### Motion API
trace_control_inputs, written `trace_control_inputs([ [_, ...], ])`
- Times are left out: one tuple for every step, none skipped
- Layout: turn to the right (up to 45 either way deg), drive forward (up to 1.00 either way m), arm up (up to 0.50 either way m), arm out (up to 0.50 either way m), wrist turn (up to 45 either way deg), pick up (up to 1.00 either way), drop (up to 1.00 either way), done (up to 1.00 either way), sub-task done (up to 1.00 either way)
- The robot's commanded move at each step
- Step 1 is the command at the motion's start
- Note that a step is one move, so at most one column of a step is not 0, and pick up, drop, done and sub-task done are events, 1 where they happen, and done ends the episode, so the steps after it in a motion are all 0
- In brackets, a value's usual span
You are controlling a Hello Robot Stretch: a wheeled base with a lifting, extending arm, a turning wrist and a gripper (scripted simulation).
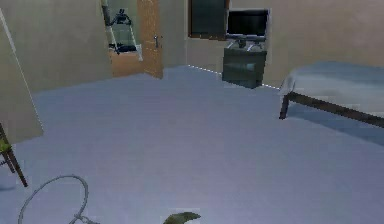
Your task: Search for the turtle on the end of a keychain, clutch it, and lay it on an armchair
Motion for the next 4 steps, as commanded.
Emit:
trace_control_inputs([
  [18.0,0.0,0.0,0.0,0.0,0.0,0.0,0.0,0.0],
  [0.0,0.35,0.0,0.0,0.0,0.0,0.0,0.0,0.0],
  [27.0,0.0,0.0,0.0,0.0,0.0,0.0,0.0,0.0],
  [0.0,1.0,0.0,0.0,0.0,0.0,0.0,0.0,0.0],
])
